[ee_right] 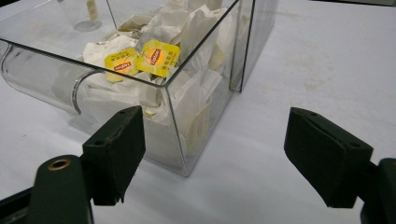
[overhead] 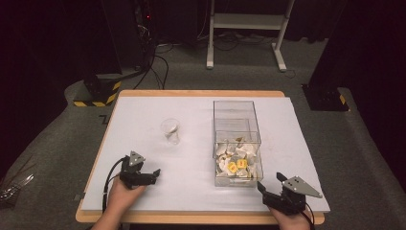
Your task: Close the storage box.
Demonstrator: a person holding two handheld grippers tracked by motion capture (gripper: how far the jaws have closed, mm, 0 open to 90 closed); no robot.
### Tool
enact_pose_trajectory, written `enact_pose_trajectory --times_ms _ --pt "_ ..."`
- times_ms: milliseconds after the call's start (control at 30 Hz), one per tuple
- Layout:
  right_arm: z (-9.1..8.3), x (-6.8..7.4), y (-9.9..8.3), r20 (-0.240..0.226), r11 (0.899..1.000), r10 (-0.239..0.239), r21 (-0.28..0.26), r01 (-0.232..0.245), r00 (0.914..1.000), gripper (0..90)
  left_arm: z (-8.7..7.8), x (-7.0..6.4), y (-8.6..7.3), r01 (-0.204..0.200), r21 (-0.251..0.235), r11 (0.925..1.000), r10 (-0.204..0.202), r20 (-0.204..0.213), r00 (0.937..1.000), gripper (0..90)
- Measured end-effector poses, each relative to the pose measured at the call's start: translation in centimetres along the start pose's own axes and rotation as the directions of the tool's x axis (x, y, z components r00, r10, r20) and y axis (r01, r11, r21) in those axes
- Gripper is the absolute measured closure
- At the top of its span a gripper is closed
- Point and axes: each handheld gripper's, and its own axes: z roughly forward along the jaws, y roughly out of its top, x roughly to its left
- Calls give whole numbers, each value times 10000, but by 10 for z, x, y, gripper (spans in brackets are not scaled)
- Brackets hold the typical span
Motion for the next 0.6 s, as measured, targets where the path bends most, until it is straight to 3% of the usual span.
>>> enact_pose_trajectory --times_ms 600 --pt "12 6 5 -528 9999 -97 -105 92 9986 183 -2 -1 -3 17 -139 9999 -17 29 10000 124"
